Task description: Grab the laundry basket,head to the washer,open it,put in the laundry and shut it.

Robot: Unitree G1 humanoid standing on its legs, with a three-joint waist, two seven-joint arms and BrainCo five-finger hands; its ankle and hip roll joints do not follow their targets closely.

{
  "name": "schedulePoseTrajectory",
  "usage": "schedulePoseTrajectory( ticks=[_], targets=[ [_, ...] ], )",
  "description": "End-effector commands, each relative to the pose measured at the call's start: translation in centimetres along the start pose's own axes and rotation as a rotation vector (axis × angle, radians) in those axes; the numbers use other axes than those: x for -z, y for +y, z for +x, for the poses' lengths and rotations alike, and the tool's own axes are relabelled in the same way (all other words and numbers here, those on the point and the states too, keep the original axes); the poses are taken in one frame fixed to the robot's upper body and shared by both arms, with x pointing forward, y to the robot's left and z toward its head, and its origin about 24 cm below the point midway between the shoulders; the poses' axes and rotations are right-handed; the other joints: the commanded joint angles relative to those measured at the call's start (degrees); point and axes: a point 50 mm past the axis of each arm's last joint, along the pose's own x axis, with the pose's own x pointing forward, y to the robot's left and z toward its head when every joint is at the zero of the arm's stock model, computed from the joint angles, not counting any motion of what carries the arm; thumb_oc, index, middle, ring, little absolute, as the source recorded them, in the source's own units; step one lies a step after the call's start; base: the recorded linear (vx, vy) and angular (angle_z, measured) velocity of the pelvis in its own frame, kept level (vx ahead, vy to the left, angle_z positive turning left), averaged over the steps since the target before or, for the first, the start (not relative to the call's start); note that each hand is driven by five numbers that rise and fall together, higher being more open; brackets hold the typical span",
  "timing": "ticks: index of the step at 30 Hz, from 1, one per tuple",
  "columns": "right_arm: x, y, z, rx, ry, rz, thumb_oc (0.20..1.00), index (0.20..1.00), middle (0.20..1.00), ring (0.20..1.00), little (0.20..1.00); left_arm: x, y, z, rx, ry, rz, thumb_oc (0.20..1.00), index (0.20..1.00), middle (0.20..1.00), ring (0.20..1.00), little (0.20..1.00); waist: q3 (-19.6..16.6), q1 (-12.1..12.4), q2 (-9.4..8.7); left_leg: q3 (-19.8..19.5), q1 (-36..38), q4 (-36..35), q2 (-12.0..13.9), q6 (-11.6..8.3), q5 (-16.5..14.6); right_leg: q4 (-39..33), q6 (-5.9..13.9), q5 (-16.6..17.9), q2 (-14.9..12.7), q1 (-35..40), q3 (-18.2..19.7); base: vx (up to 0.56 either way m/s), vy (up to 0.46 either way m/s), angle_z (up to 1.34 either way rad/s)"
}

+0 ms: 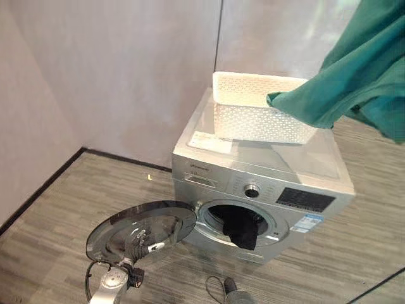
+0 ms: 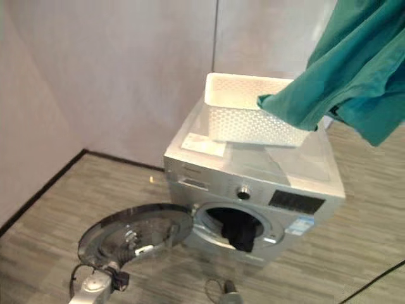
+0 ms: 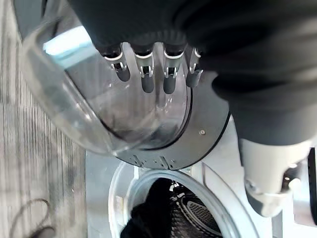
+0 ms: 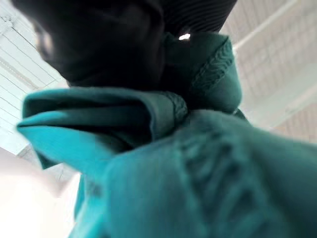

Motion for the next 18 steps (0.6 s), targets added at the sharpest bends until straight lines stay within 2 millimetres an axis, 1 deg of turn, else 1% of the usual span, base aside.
schedulePoseTrajectory(
  ticks=[1,2,3,4,5,6,7,8,9,10,11,13,14,15,16,18],
  targets=[
    [-0.5,-0.8,-1.5,0.062,-0.048,-0.021,0.200,0.200,0.200,0.200,0.200,-2.0,0.1,0.4,-0.005,-0.091,0.041,1.000,1.000,1.000,1.000,1.000,-1.46,1.77,2.53,-9.10,1.58,0.35,3.53,1.01,-8.58,6.30,-0.79,0.86,1.86,-6.71,-4.87,-0.15,0.075,-0.12],
    [-0.5,-0.7,-2.4,0.047,-0.052,-0.014,0.200,0.200,0.200,0.200,0.200,-2.1,0.1,0.4,-0.008,-0.091,0.040,1.000,1.000,1.000,1.000,1.000,-1.64,1.58,2.86,-9.52,1.56,-0.93,3.66,0.92,-7.66,7.82,-1.12,-0.34,2.73,-6.27,-4.68,-0.11,0.002,0.30],
    [-0.4,-0.9,-2.8,0.050,-0.044,-0.017,0.200,0.200,0.200,0.200,0.200,-2.1,0.3,0.4,-0.007,-0.091,0.050,1.000,1.000,1.000,1.000,1.000,-1.75,1.92,2.27,-9.48,1.44,-1.26,3.52,0.79,-7.09,7.89,-1.27,-0.14,2.60,-6.57,-4.65,-0.09,-0.054,0.31],
    [-0.7,-0.1,-4.5,0.012,-0.059,0.014,0.200,0.200,0.200,0.200,0.200,-2.0,0.3,0.3,-0.014,-0.088,0.049,1.000,1.000,1.000,1.000,1.000,-2.31,2.00,2.95,-9.72,1.16,-3.04,3.83,0.62,-5.66,9.66,-1.67,-2.34,3.94,-5.44,-4.55,-0.09,-0.089,0.11],
    [-0.8,0.4,-5.5,-0.009,-0.063,0.038,0.200,0.200,0.200,0.200,0.200,-1.9,0.4,0.2,-0.017,-0.084,0.049,1.000,1.000,1.000,1.000,1.000,-2.66,2.53,3.14,-9.62,1.02,-3.84,4.08,0.39,-4.98,10.43,-1.87,-3.38,4.31,-4.70,-4.90,-0.08,-0.170,-0.13],
    [-0.9,2.1,-7.5,-0.074,-0.044,0.114,0.200,0.200,0.200,0.200,0.200,-1.5,0.4,0.0,-0.024,-0.077,0.037,1.000,1.000,1.000,1.000,1.000,-3.27,3.39,3.56,-9.31,0.81,-4.97,4.51,0.15,-4.32,11.29,-2.12,-5.13,5.05,-3.52,-5.17,-0.02,-0.196,-0.25],
    [-0.9,3.0,-8.5,-0.108,-0.031,0.148,0.200,0.200,0.200,0.200,0.200,-1.3,0.4,0.0,-0.026,-0.073,0.028,1.000,1.000,1.000,1.000,1.000,-3.72,3.97,3.51,-9.15,0.56,-5.39,4.63,0.00,-3.92,10.85,-2.31,-5.86,5.39,-2.48,-5.14,-0.02,-0.196,-0.24],
    [-1.2,3.6,-9.3,-0.119,-0.028,0.175,0.200,0.200,0.200,0.200,0.200,-1.3,0.4,-0.1,-0.032,-0.073,0.022,1.000,1.000,1.000,1.000,1.000,-4.22,4.55,3.15,-8.79,0.17,-5.77,4.60,-0.35,-3.21,9.58,-2.39,-5.75,5.33,-1.71,-5.44,-0.03,-0.181,-0.35],
    [-1.9,4.3,-9.6,-0.129,-0.052,0.204,0.200,0.200,0.200,0.200,0.200,-1.1,0.2,-0.2,-0.035,-0.075,0.011,1.000,1.000,1.000,1.000,1.000,-4.05,5.09,2.94,-8.48,0.00,-5.79,4.68,-0.51,-3.09,9.06,-2.01,-4.54,5.12,-2.02,-5.47,-0.02,-0.271,-0.30],
    [-2.8,5.6,-10.5,-0.182,-0.073,0.267,0.200,0.200,0.200,0.200,0.200,-1.0,0.3,-0.4,-0.051,-0.080,-0.012,1.000,1.000,1.000,1.000,1.000,-4.25,6.03,2.68,-7.48,-0.52,-5.58,5.44,-1.01,-2.85,5.91,-2.09,-4.95,4.74,-1.06,-6.22,0.00,-0.229,-0.39],
    [-2.8,5.7,-10.5,-0.183,-0.072,0.270,0.200,0.200,0.200,0.200,0.200,-1.0,0.4,-0.5,-0.053,-0.078,-0.012,1.000,1.000,1.000,1.000,1.000,-4.32,5.99,2.61,-7.37,-0.49,-5.55,5.46,-1.04,-2.87,5.49,-2.11,-4.75,4.77,-0.86,-6.18,0.03,-0.230,-0.45],
    [-3.7,6.9,-11.6,-0.236,-0.077,0.369,0.200,0.200,0.200,0.200,0.200,-0.8,0.5,-0.5,-0.065,-0.074,-0.018,1.000,1.000,1.000,1.000,1.000,-4.89,6.55,2.31,-6.60,-0.52,-6.10,6.38,-1.99,-2.19,2.34,-2.26,-4.65,4.91,0.39,-6.73,0.03,-0.146,-0.38],
    [-3.7,6.9,-11.6,-0.237,-0.077,0.369,0.200,0.200,0.200,0.200,0.200,-0.8,0.5,-0.5,-0.065,-0.073,-0.018,1.000,1.000,1.000,1.000,1.000,-4.89,6.53,2.29,-6.61,-0.45,-6.19,6.39,-2.01,-2.14,2.17,-2.27,-4.55,4.93,0.51,-6.76,0.04,-0.268,-0.20],
    [-4.7,8.1,-13.1,-0.332,-0.073,0.469,0.200,0.200,0.200,0.200,0.200,-0.9,0.3,-0.3,-0.055,-0.075,-0.013,1.000,1.000,1.000,1.000,1.000,-5.17,6.76,1.94,-6.54,-0.45,-7.63,7.83,-3.83,-0.43,-0.88,-2.62,-4.70,5.52,2.04,-7.93,0.02,-0.206,-0.04],
    [-4.7,8.1,-13.2,-0.332,-0.070,0.469,0.200,0.200,0.200,0.200,0.200,-0.9,0.3,-0.3,-0.055,-0.074,-0.011,1.000,1.000,1.000,1.000,1.000,-5.20,6.61,1.89,-6.76,-0.31,-7.90,7.86,-3.92,-0.23,-1.23,-2.69,-4.55,5.56,2.36,-8.22,0.02,-0.263,0.02],
    [-5.2,8.6,-14.6,-0.390,-0.062,0.518,0.200,0.200,0.200,0.200,0.200,-1.9,-0.1,0.0,-0.035,-0.110,0.045,1.000,1.000,1.000,1.000,1.000,-5.19,6.29,1.89,-7.44,-0.12,-8.99,8.66,-4.83,0.68,-2.41,-3.09,-4.93,6.13,3.44,-9.14,0.00,-0.156,0.10]
  ],
)
